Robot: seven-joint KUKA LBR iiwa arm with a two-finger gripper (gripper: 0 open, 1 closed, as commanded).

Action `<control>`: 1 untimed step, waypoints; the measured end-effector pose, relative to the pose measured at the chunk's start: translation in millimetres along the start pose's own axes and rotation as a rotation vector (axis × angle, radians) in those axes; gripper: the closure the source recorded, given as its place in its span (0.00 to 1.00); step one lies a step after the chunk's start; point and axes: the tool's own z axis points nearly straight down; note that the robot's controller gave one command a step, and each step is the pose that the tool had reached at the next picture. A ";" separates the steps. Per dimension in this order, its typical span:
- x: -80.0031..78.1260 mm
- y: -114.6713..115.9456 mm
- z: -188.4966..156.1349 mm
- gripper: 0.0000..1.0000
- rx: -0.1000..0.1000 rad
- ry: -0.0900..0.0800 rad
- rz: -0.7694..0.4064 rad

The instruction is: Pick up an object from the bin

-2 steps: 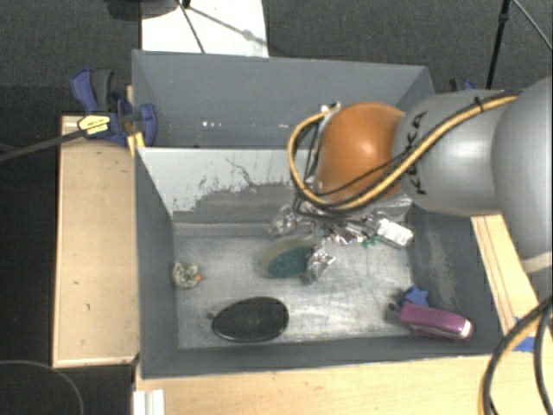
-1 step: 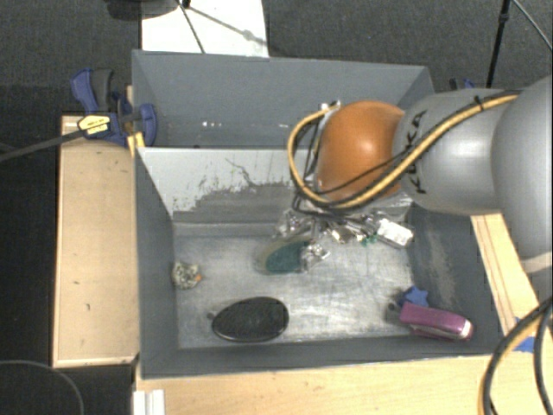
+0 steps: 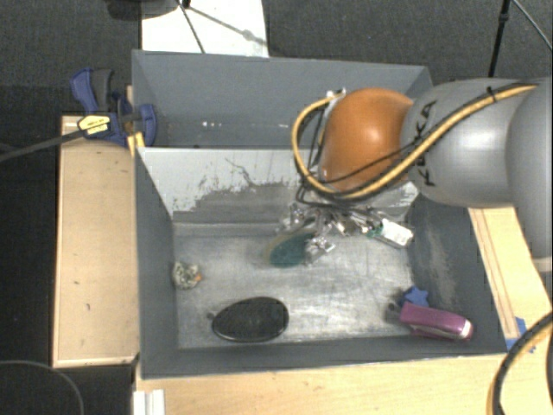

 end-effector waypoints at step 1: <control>-1.9 -0.7 -41.3 1.00 0.001 0.000 0.008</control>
Offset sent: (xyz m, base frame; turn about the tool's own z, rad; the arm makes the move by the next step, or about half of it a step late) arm 0.0000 0.0000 0.0382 0.0000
